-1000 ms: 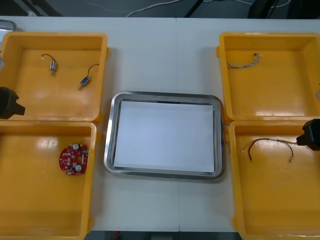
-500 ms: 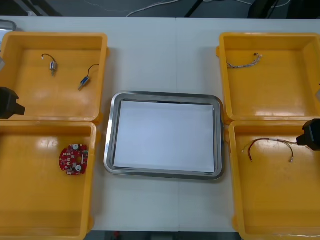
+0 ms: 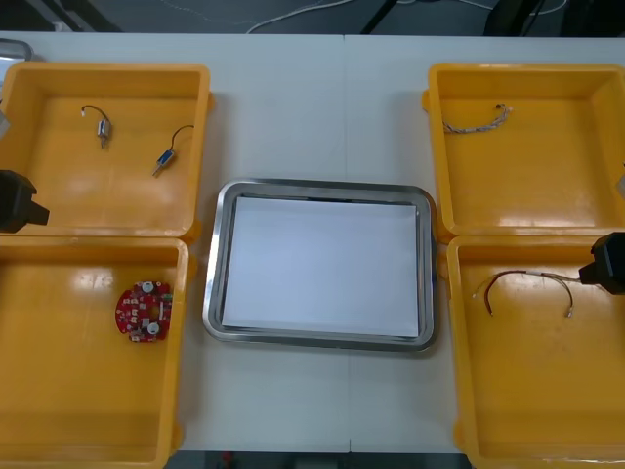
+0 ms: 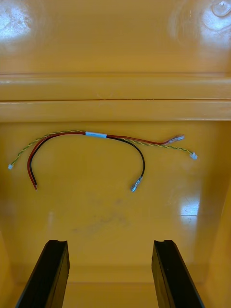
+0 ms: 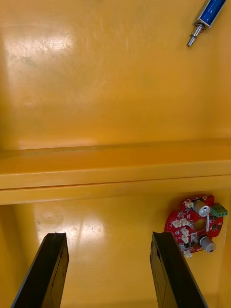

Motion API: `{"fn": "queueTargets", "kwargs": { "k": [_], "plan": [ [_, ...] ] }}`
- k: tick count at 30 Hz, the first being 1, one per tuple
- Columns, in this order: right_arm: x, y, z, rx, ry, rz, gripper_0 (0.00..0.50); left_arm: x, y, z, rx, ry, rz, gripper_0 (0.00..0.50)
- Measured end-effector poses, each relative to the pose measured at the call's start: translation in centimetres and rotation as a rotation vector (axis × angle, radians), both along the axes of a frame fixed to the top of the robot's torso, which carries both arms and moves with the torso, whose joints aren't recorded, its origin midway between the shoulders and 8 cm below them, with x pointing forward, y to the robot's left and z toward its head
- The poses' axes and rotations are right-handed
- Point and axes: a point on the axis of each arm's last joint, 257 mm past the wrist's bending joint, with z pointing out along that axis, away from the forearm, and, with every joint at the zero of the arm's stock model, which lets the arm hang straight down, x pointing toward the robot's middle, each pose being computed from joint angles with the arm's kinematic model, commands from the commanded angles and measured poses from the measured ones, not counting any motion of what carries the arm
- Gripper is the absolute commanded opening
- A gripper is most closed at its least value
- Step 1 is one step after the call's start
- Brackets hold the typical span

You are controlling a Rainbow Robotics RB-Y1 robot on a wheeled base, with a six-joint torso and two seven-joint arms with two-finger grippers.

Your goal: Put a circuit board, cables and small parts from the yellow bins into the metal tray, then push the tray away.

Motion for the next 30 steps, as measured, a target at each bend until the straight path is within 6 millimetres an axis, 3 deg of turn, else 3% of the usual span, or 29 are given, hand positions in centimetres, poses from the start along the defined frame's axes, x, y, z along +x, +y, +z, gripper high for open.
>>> {"fn": "queueTargets", "kwargs": {
  "k": [17,23,30],
  "plan": [
    [0.0,0.0,0.0,0.000,0.000,0.000,0.500,0.0,0.0,-0.1,-0.001,0.001,0.000,0.500],
    [-0.3,0.2,-0.6,0.012,0.012,-0.003,0.500,-1.0,-0.6,-1.9,-0.028,0.044,0.003,0.500],
    [-0.1,-0.5,-1.4,0.031,0.024,-0.034,0.500,-2.6,0.2,-1.9,-0.018,0.095,0.019,0.500]
  ]
}}
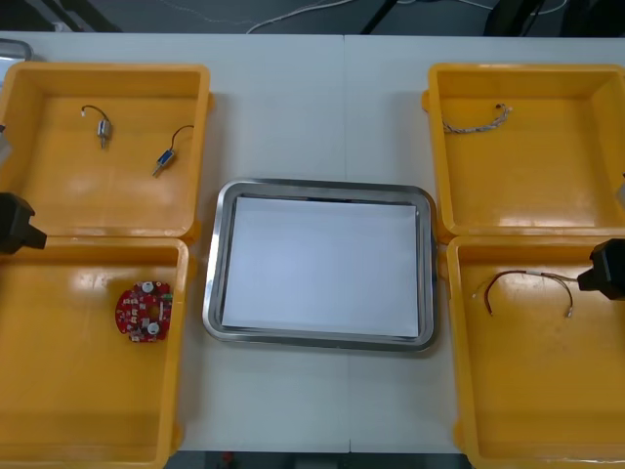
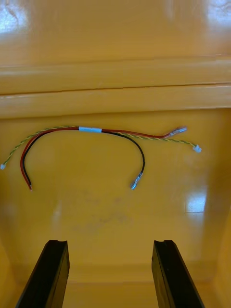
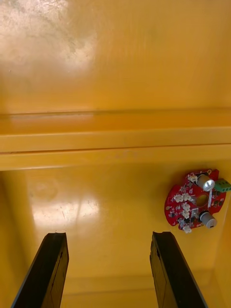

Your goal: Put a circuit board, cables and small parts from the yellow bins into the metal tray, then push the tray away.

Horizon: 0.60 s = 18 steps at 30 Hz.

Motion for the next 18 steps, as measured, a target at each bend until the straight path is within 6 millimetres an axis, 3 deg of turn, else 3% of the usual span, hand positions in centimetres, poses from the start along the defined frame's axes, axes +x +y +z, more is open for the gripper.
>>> {"fn": "queueTargets", "kwargs": {
  "k": [9,18],
  "plan": [
    [0.9,-1.7,-1.2,0.029,0.006,-0.070,0.500,-1.8,-1.5,0.7,0.036,-0.043,-0.026,0.500],
    [1.7,-3.1,-1.3,0.050,-0.028,-0.253,0.500,-3.7,-2.7,-1.1,-0.118,-0.074,0.261,0.500]
  ]
}}
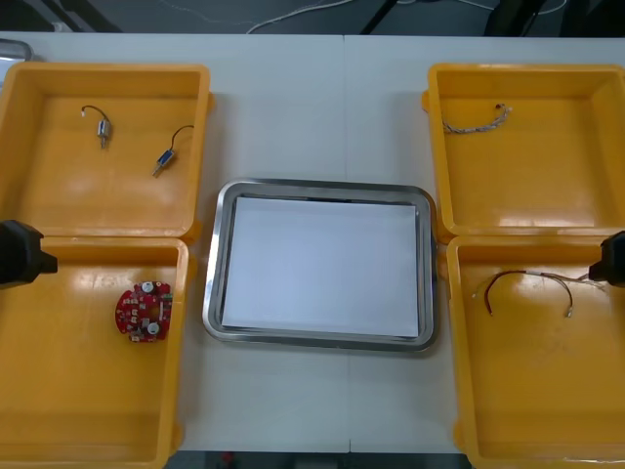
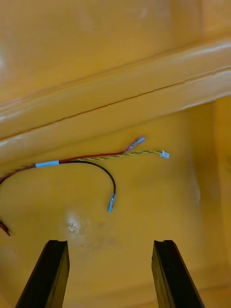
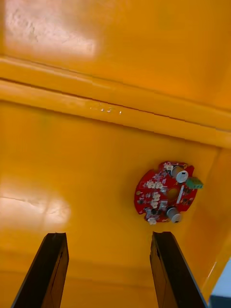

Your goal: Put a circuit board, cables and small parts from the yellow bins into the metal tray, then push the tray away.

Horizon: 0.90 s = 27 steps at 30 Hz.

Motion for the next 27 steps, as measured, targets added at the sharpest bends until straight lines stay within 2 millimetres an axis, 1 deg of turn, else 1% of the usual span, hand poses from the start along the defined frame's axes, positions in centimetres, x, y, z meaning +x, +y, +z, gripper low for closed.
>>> {"fn": "queueTargets", "kwargs": {
  "k": [3,6,9,11,13,15,20,23,27],
  "plan": [
    [0.1,0.3,-0.4,0.025,-0.003,-0.058,0.500,0.1,0.2,-0.8,-0.003,-0.030,0.036,0.500],
    [0.3,0.6,-0.6,0.049,-0.010,-0.093,0.500,0.3,0.6,-2.1,0.048,-0.048,0.042,0.500],
    [0.7,1.0,-0.8,0.094,-0.034,-0.161,0.500,0.8,0.5,-3.5,0.105,-0.067,0.041,0.500],
    [0.8,1.1,-1.0,0.131,-0.047,-0.222,0.500,0.9,-0.3,-4.6,0.120,-0.067,0.032,0.500],
    [0.8,1.2,-1.3,0.166,-0.054,-0.278,0.500,0.7,-1.6,-5.7,0.105,-0.058,0.022,0.500],
    [0.9,1.3,-1.5,0.189,-0.061,-0.307,0.500,0.6,-2.8,-6.3,0.073,-0.054,0.019,0.500],
    [0.6,1.2,-2.3,0.239,-0.068,-0.390,0.500,0.9,-5.0,-6.8,0.000,-0.068,0.021,0.500],
    [0.7,1.1,-2.8,0.254,-0.083,-0.427,0.500,1.1,-5.6,-7.0,-0.026,-0.078,0.021,0.500],
    [1.1,0.0,-4.0,0.205,-0.136,-0.462,0.500,0.6,-6.2,-7.5,-0.059,-0.069,0.026,0.500]
  ]
}}
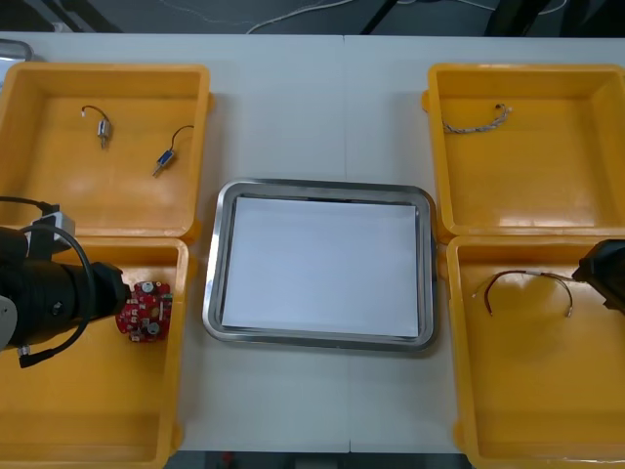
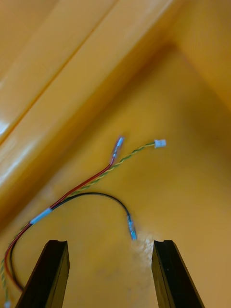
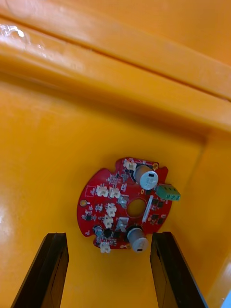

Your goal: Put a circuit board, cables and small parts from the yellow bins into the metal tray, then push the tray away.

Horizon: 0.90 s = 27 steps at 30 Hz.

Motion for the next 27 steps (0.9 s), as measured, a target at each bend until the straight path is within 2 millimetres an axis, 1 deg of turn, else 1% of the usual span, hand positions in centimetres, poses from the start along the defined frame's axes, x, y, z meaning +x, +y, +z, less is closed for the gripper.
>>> {"fn": "queueTargets", "kwargs": {
  "k": [4,8,15,23,27],
  "plan": [
    [-0.3,0.2,-1.7,-0.004,-0.002,-0.045,0.500,-0.6,-0.6,-0.2,-0.056,0.017,0.002,0.500],
    [-0.2,0.1,-2.6,-0.041,-0.021,-0.046,0.500,-1.1,-0.5,0.0,-0.105,0.028,0.014,0.500],
    [-0.4,-0.1,-3.9,-0.071,-0.037,-0.065,0.500,-0.8,-0.3,-0.4,-0.164,0.033,0.054,0.500],
    [-0.4,0.9,-4.6,-0.049,-0.043,-0.076,0.500,-0.2,-0.5,-1.3,-0.211,0.030,0.094,0.500],
    [-0.5,1.2,-4.8,-0.043,-0.043,-0.077,0.500,-0.1,-0.1,-1.6,-0.201,0.025,0.112,0.500]
  ]
}}
